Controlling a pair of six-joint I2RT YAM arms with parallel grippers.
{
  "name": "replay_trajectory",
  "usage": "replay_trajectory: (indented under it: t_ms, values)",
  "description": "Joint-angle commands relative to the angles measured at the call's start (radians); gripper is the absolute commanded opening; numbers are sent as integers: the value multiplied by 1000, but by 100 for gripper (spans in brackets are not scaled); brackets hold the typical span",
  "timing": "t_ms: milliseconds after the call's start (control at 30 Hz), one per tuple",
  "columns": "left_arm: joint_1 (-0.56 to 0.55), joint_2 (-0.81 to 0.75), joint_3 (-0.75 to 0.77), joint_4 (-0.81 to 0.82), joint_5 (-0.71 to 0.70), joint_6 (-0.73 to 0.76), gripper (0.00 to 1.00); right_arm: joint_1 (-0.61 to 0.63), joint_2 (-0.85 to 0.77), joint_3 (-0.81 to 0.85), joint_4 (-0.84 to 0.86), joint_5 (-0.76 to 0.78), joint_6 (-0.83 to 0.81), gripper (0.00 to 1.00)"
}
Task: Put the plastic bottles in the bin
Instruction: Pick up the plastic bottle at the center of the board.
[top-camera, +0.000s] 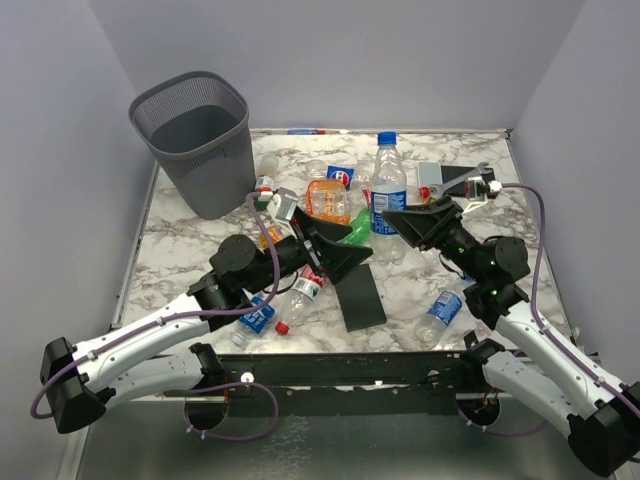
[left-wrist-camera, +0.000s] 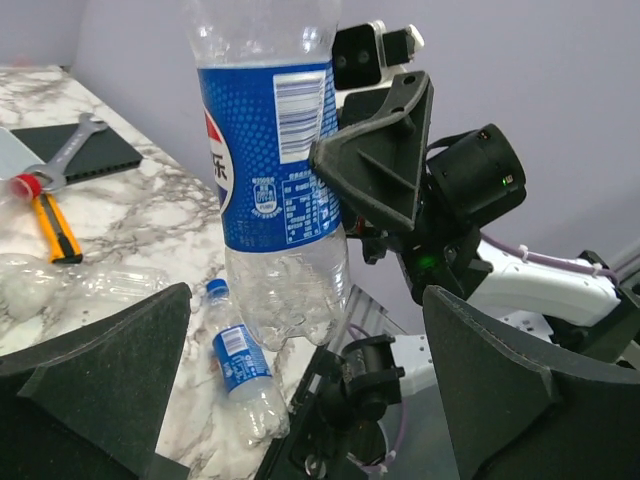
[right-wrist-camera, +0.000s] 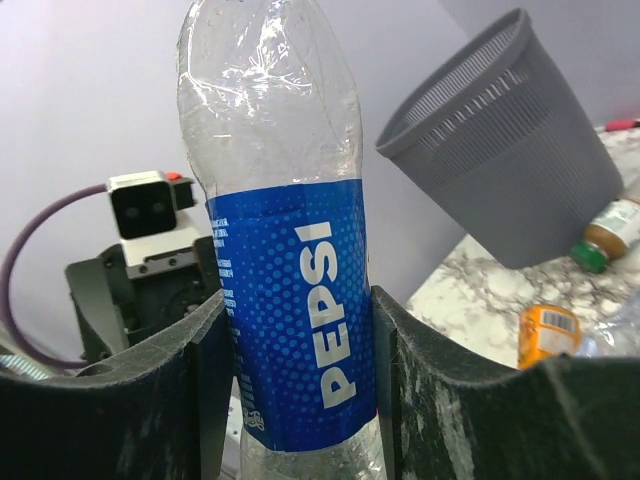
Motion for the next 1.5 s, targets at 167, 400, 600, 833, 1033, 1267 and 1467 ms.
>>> replay_trajectory:
  t_ms: [167,400,600,833,1033,1267,1467]
  values:
    - [-1,100,49,83,158,-51,99,7,40,-14,200,-62,91,52]
    - [-1,158,79,90,161,-45,99,17,97,-8,290,-87,162,52]
    - [-1,144,68,90,67,-2,99,42,116,-5,293,-102,171,52]
    - [-2,163,71,88,81,-3,91,57,120,-15,292,-92,167,53]
    - [-1,192,82,89,117,-26,85,78,139,-5,276,-95,152,55]
    - [-1,190,83,90,126,-12,49,88,132,15,209,-104,129,71]
    - [-1,140,62,87,82,8,36,88,59,122,-126,-100,-4,100]
